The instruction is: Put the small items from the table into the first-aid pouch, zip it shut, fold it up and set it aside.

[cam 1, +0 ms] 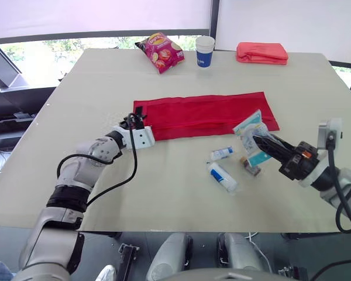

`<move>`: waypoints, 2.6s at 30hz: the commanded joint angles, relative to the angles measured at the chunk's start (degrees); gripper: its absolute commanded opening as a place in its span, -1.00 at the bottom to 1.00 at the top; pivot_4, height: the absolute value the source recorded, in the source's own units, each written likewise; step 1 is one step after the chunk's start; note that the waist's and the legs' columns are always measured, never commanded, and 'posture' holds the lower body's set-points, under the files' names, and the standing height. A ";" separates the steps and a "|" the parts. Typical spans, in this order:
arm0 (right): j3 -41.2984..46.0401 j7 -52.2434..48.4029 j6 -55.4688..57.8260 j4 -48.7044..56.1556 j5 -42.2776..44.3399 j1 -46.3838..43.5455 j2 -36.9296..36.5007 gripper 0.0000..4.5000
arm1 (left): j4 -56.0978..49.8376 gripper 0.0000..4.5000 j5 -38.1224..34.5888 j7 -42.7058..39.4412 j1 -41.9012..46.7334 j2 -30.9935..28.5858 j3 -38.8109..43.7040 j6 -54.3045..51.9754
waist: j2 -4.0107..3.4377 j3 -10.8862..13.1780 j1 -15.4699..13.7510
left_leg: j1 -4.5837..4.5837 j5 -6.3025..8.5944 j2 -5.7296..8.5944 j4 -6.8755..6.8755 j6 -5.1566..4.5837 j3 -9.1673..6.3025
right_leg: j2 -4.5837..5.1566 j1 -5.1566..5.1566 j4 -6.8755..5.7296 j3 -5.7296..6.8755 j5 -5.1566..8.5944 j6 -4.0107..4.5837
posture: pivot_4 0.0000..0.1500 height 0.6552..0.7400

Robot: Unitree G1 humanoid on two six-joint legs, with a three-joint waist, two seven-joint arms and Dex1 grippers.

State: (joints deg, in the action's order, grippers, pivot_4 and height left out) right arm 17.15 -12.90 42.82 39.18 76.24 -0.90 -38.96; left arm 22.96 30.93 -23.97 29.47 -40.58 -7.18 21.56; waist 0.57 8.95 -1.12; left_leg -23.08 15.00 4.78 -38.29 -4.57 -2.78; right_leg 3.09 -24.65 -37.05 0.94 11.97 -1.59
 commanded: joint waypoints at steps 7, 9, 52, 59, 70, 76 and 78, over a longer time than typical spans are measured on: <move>1.89 1.07 -0.10 0.64 3.14 -0.74 -2.29 -0.95 | -4.42 -0.03 10.49 3.30 3.43 0.53 -6.45 -6.03 | 0.01 0.00 0.11 | -0.01 0.00 0.00 0.00 0.00 0.00 | 0.00 0.00 0.00 0.00 0.00 0.00 | 1.00 0.99; 2.23 1.21 -0.07 0.44 3.41 -0.81 -2.86 -0.95 | -4.85 -0.03 11.47 3.84 3.30 0.89 -7.24 -7.22 | 0.01 0.00 0.12 | -0.01 0.00 0.00 0.00 0.00 0.00 | 0.00 0.00 0.00 0.00 0.00 0.00 | 1.00 0.99; 2.30 1.76 -1.13 0.03 2.13 -1.47 -3.09 -0.95 | -9.19 -0.03 8.81 -0.35 1.35 4.64 -9.93 -19.71 | 0.00 -0.02 0.04 | -0.01 -0.01 -0.02 -0.02 0.01 0.00 | 0.00 0.01 -0.01 0.00 0.00 0.00 | 1.00 0.99; 2.11 1.95 -1.55 0.20 1.61 -1.46 -2.67 -0.95 | -5.37 -0.03 9.97 3.35 3.21 5.88 -11.35 -19.58 | 0.00 -0.04 -0.16 | 0.00 -0.01 -0.01 -0.03 0.00 0.01 | 0.00 0.02 -0.02 0.00 0.00 0.00 | 1.00 0.99; 1.81 1.88 -1.79 0.24 0.96 -1.59 -2.15 -0.95 | -3.03 -0.03 11.01 8.21 4.03 5.50 -10.93 -20.51 | 0.00 -0.04 -0.03 | 0.01 -0.01 -0.01 -0.03 0.01 0.01 | 0.00 0.01 -0.05 0.00 0.00 0.00 | 1.00 0.99; 1.68 1.77 -2.04 0.27 0.39 -1.62 -1.82 -0.95 | -1.81 -0.03 10.97 9.34 4.50 5.58 -10.87 -20.81 | 0.00 -0.04 0.03 | 0.01 -0.01 -0.01 -0.03 0.00 0.01 | 0.00 0.01 -0.06 0.00 0.00 0.00 | 1.00 0.99; 1.71 1.78 -2.06 0.30 0.27 -1.55 -1.75 -0.95 | -2.12 -0.03 10.80 9.56 4.02 5.17 -10.50 -20.98 | 0.00 -0.04 0.04 | 0.01 -0.01 -0.01 -0.03 0.01 0.01 | 0.00 0.01 -0.06 0.00 0.00 0.00 | 1.00 0.99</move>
State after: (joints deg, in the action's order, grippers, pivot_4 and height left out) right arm 18.37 -10.80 42.17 37.95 76.50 -1.61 -40.91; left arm 21.13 41.50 -15.29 33.51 -34.58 -18.57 0.96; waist 0.57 8.90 -1.08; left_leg -23.08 14.99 4.77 -38.32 -4.57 -2.78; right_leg 3.10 -24.64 -37.11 0.93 11.97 -1.59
